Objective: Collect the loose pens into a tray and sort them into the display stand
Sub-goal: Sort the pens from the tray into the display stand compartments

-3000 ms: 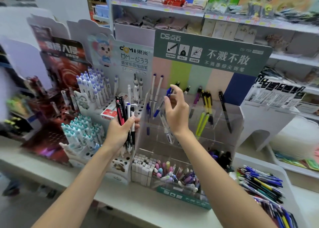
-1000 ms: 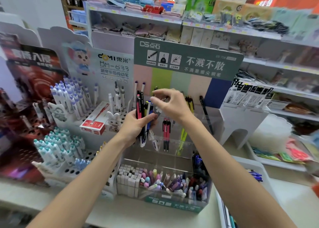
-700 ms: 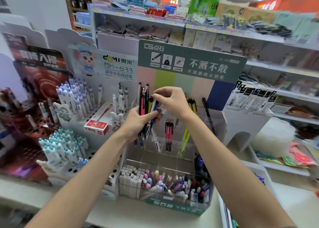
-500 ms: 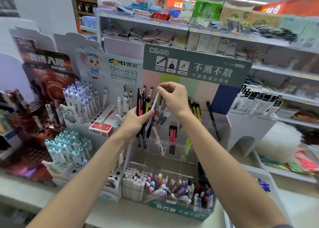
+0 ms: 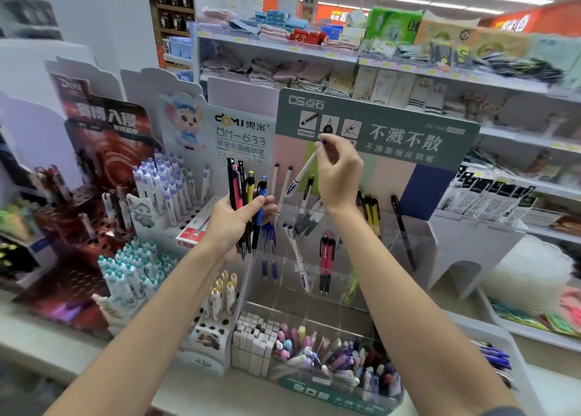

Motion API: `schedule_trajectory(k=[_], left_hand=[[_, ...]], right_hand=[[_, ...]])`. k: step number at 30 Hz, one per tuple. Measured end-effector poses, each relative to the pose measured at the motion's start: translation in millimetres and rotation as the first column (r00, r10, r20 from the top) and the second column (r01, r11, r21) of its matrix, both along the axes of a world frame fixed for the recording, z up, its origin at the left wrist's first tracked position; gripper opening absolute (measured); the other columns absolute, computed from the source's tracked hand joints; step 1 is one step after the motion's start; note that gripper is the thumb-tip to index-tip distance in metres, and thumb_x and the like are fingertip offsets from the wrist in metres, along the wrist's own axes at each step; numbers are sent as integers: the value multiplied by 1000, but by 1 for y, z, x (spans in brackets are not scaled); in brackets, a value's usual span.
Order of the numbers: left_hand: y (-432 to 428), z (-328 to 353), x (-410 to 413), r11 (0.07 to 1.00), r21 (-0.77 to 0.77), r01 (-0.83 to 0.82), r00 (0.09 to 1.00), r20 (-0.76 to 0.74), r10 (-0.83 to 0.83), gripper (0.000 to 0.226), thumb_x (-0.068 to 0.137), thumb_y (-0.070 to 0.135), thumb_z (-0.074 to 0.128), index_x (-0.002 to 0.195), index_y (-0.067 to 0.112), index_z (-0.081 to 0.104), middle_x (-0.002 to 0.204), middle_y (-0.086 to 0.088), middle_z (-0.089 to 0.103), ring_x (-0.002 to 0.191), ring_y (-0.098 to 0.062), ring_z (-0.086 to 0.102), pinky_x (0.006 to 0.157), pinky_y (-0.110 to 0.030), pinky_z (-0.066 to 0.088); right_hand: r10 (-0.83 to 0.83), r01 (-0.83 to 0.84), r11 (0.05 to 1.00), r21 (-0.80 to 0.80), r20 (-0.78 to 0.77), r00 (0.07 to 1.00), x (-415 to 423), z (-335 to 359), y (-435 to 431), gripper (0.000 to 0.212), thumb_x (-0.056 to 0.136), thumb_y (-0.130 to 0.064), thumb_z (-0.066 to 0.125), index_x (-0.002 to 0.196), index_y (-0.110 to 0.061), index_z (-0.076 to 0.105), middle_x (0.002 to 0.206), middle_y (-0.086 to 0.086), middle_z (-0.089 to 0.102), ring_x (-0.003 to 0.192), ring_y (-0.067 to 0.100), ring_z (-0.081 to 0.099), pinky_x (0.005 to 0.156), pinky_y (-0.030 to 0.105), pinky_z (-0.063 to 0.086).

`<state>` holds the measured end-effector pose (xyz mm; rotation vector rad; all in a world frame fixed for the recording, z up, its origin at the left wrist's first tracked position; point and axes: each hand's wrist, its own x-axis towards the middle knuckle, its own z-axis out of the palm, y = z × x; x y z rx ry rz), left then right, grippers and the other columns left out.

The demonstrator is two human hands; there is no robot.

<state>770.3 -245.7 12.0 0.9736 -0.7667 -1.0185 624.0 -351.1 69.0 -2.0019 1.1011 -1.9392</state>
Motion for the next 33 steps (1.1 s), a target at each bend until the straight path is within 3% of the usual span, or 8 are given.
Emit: schedule_trajectory(k=[5, 9, 12, 15, 20, 26, 30, 33], left_hand=[[2, -3, 0, 1000, 6, 16, 1000, 1, -16, 20, 95, 4, 61, 113, -3, 65, 105, -15, 75, 93, -27, 74, 80, -35, 61], [6, -4, 2, 1000, 0, 25, 1000, -3, -25, 16, 95, 3, 59, 110, 0, 66, 102, -13, 75, 90, -25, 75, 73, -29, 61], [6, -8, 3, 1000, -1, 27, 1000, -11, -27, 14, 95, 4, 59, 106, 1, 67, 100, -13, 76, 89, -24, 75, 74, -31, 61], [-1, -11, -2, 999, 5, 32, 999, -11, -32, 13, 93, 6, 62, 104, 5, 69, 98, -15, 76, 89, -28, 74, 78, -37, 61], [-13, -13, -34, 995, 3, 99, 995, 14, -99, 17, 85, 12, 69, 101, 7, 71, 91, -13, 76, 84, -27, 74, 77, -37, 61], [-30, -25, -82, 984, 33, 174, 975, 137, -176, 14, 94, 5, 63, 107, 3, 68, 94, -13, 74, 82, -22, 75, 75, -29, 60], [-31, -37, -107, 958, 134, 252, 962, 73, -263, 14, 96, 11, 63, 105, 1, 65, 96, -15, 74, 71, -19, 73, 66, -29, 61], [-28, -43, -122, 936, 145, 320, 936, 108, -336, 21, 97, 22, 61, 109, 5, 64, 101, -10, 76, 62, -13, 66, 53, -25, 54]], right_hand=[[73, -65, 997, 35, -369, 927, 12, -30, 0, 19, 90, -6, 67, 108, -1, 65, 98, 13, 71, 85, 17, 65, 79, 31, 57], [80, -77, 997, 27, -503, 860, 14, -33, 4, 27, 93, -4, 61, 119, 2, 66, 109, 15, 69, 96, 24, 66, 85, 25, 50], [147, -143, 989, 41, -419, 896, 8, -22, 16, 30, 92, -2, 58, 122, -2, 65, 107, 9, 66, 89, 16, 61, 80, 21, 50], [368, -288, 919, 271, -317, 874, 4, -19, 37, 20, 90, -12, 67, 108, -8, 73, 97, 2, 71, 84, 16, 64, 78, 22, 52], [401, -301, 863, 405, -191, 896, -19, -27, 46, 18, 84, -12, 74, 102, -11, 71, 90, -2, 71, 85, 13, 67, 82, 29, 56], [95, -104, 940, 325, 42, 995, -102, -18, 53, 15, 87, -5, 69, 98, -14, 65, 85, -7, 66, 76, 4, 63, 73, 20, 51], [-124, 131, 959, 250, -44, 991, -169, -17, 58, 19, 89, -6, 68, 104, -14, 61, 84, -7, 64, 76, 8, 65, 74, 20, 52], [-246, 277, 945, 172, -181, 952, -190, -33, 68, 15, 88, -5, 68, 102, -9, 63, 84, -4, 61, 72, 5, 58, 71, 5, 42]])
